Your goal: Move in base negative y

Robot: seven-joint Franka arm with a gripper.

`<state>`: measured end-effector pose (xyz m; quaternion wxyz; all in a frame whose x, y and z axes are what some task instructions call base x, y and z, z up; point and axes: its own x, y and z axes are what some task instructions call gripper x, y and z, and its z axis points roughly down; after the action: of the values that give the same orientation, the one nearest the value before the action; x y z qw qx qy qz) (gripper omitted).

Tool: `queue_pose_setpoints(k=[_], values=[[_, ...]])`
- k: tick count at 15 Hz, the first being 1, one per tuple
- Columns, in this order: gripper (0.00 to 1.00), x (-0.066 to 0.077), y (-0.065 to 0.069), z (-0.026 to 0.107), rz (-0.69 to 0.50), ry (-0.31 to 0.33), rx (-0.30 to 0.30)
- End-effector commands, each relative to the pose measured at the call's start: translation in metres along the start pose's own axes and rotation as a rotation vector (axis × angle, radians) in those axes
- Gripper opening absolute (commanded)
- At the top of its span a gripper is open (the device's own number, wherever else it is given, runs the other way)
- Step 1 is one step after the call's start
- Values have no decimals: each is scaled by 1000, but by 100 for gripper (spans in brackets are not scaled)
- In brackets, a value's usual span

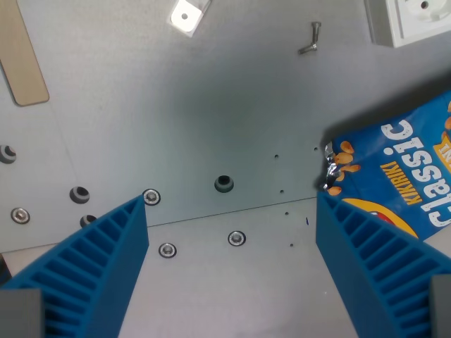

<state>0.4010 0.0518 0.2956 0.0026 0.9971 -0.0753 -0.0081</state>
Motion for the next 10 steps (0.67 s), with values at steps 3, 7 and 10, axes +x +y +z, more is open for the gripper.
queue_pose_setpoints(k=[3, 7, 10], values=[[100, 5, 15, -2, 0, 5, 1], [100, 11, 35, -2, 0, 5, 1], [100, 16, 50, -1, 0, 5, 1]])
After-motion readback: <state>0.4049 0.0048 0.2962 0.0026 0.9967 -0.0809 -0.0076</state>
